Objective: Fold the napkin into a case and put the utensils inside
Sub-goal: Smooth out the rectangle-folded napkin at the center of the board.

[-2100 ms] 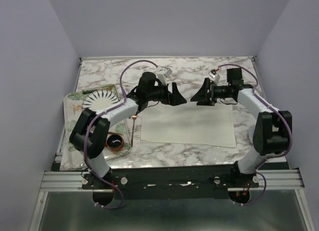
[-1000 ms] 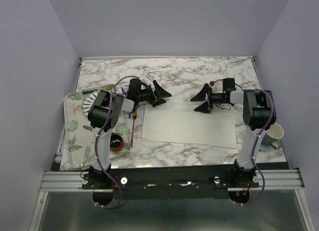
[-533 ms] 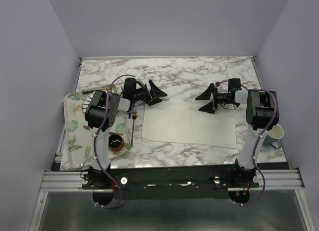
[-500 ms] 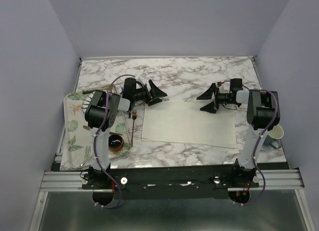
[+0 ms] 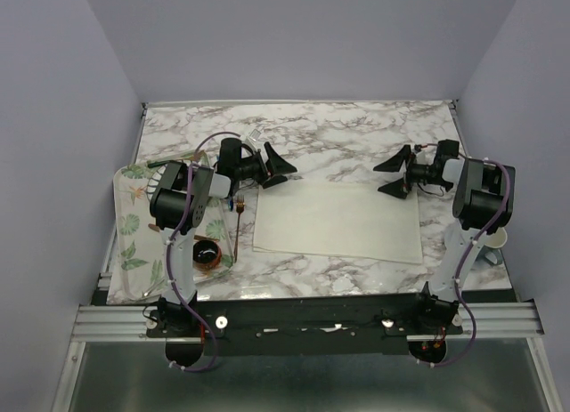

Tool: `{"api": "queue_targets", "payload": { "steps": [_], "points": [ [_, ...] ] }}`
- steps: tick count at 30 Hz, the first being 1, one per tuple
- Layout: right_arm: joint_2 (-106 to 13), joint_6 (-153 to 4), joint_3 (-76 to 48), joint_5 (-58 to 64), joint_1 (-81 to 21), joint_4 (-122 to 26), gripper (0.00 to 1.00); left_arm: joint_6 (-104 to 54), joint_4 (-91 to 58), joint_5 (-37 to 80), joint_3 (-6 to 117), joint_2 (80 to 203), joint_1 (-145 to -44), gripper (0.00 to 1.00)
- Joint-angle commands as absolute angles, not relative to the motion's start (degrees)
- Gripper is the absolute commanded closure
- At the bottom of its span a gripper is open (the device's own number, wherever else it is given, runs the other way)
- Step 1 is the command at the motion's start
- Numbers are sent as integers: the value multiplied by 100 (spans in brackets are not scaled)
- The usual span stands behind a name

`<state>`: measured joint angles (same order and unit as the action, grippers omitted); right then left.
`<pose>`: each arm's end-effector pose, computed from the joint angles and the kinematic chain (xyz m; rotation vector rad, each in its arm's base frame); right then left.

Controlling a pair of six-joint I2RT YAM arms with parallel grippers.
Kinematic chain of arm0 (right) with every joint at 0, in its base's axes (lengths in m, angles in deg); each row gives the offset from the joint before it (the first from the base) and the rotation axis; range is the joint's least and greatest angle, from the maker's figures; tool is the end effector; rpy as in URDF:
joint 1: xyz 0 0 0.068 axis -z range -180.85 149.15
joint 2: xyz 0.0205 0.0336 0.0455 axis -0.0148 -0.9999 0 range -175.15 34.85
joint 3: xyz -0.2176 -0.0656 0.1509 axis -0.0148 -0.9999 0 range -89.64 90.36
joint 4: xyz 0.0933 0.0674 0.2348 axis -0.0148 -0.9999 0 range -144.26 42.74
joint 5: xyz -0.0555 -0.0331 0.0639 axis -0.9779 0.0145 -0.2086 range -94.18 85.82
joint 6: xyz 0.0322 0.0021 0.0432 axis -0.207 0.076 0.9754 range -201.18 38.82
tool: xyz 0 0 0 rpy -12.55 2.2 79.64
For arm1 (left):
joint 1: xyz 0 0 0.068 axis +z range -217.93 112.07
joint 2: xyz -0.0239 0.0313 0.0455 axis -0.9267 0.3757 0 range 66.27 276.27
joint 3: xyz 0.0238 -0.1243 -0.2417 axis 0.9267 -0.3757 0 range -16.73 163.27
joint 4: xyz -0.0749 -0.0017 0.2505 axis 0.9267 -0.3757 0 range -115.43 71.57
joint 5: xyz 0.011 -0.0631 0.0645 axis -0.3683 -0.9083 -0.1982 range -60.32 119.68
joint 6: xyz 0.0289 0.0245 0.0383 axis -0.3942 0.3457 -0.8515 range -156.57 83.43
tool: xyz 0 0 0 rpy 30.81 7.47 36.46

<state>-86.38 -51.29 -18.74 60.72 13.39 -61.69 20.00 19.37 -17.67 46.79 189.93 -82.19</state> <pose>0.3932 -0.0666 0.1083 0.5894 2.3705 1.5971 0.4114 -0.1315 0.1134 -0.1825 2.1829 -1.5672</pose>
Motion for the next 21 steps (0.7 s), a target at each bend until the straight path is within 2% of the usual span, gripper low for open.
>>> {"api": "queue_targets", "payload": {
  "steps": [1,11,21],
  "points": [
    [-8828,-5253,-1774,5840,1540,-6510,0,1546,1225,-1602,4558,19046,-8094,1],
    [-8697,-5243,-1871,5515,1857,-6764,4,1309,1005,-1628,4672,18958,-8067,1],
    [-8136,-5762,-1581,5971,1629,-7212,18,1220,1005,-1875,5226,18326,-8435,1]
  ]
}}
